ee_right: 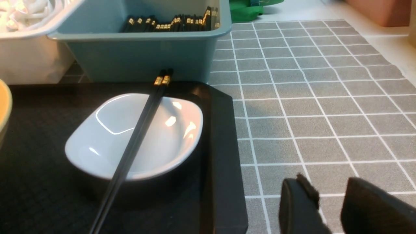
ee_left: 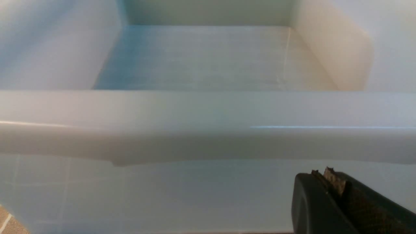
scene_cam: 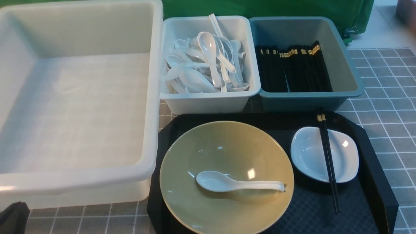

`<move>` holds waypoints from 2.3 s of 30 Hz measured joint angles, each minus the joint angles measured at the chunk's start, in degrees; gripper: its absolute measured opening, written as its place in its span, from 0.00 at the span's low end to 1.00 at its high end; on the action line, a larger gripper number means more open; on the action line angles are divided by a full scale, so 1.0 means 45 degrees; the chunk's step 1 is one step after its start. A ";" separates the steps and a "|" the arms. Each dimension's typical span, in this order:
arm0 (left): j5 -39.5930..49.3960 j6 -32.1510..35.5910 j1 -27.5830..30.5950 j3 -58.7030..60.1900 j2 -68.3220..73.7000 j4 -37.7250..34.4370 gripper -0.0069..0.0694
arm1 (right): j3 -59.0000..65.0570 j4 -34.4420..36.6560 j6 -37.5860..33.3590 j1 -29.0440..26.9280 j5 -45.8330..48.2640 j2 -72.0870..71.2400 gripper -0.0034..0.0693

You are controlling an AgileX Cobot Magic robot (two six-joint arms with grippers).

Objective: On grey table put chopsticks spoon bowls plates into blue grey white boxes.
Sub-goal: 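Move the grippers toward the tableware on the black tray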

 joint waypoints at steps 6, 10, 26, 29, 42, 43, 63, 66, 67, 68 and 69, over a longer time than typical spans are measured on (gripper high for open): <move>0.0000 0.0000 0.0000 0.0000 0.0000 0.0000 0.08 | 0.0000 0.0000 0.0015 0.0000 0.0000 0.0000 0.38; 0.0000 0.0000 0.0000 0.0000 0.0000 0.0000 0.08 | 0.0000 0.0000 0.0029 0.0000 0.0000 0.0000 0.38; 0.0000 0.0055 0.0000 0.0000 0.0000 0.0550 0.08 | 0.0000 0.0000 0.0032 0.0000 -0.0010 0.0000 0.38; 0.0000 0.0028 0.0000 0.0000 0.0000 0.0753 0.08 | 0.0000 0.0000 0.0032 0.0000 -0.0010 0.0000 0.38; -0.2608 -0.6311 0.0000 0.0000 0.0000 -0.9200 0.08 | 0.0000 0.4108 0.9556 0.0000 -0.0055 0.0000 0.38; -0.2633 -0.6604 0.0000 0.0000 0.0000 -0.9977 0.08 | 0.0000 0.4306 1.0021 0.0000 -0.0055 0.0000 0.38; 0.0262 0.0114 0.0000 -0.4492 0.0287 -0.8973 0.08 | -0.2662 0.6414 0.1673 0.0077 0.1143 0.0378 0.32; 0.2162 0.2083 0.0000 -0.6729 0.1815 -0.6953 0.08 | -0.4984 0.6428 -0.1230 0.0115 0.1997 0.2173 0.20; 0.3151 0.2356 0.0000 -0.7595 0.2526 -0.6019 0.08 | -0.5800 0.6428 -0.2022 0.0149 0.2376 0.2827 0.15; 0.3843 0.2432 0.0000 -0.8157 0.3128 -0.5413 0.08 | -0.6456 0.6428 -0.2745 0.0174 0.2826 0.3672 0.12; 0.4380 0.2426 0.0000 -0.8432 0.3433 -0.5111 0.08 | -0.6788 0.6428 -0.3076 0.0171 0.3052 0.4021 0.11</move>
